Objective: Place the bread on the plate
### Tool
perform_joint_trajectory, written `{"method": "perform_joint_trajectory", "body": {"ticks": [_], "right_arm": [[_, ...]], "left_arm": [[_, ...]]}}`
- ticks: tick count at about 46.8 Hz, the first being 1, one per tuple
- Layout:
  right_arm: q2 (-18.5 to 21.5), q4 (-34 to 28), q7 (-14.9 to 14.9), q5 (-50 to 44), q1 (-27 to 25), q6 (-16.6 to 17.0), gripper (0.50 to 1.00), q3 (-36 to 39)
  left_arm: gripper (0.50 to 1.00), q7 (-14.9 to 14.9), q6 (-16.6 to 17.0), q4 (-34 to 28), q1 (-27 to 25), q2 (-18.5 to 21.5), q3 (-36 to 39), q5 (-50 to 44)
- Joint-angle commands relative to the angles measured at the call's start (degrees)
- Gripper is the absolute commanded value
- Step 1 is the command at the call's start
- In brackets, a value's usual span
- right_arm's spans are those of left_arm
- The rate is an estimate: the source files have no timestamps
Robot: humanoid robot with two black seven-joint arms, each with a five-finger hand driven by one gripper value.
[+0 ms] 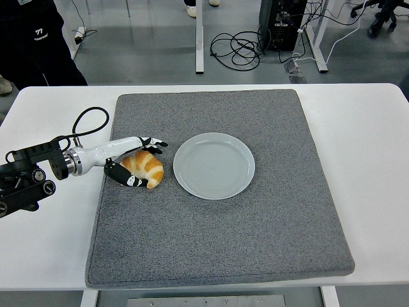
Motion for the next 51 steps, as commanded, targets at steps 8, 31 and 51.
{"method": "perform_joint_trajectory", "body": {"ticks": [8, 31, 51], "right_arm": [[0.00, 0.00, 0.00, 0.00, 0.02, -0.08, 1.000, 0.08], [0.00, 0.00, -0.08, 0.00, 0.02, -0.08, 1.000, 0.08], [0.00, 0.00, -0.08, 0.00, 0.10, -0.08, 1.000, 0.08]], "left_arm": [[0.540, 0.01, -0.14, -0.01, -0.95, 0.09, -0.07, 1.53], [0.500, 0.36, -0.23, -0.19, -6.40, 0.44, 0.01, 1.62], [0.500, 3.26, -4.18, -0.27, -11.85, 0.79, -0.07, 1.53]]}}
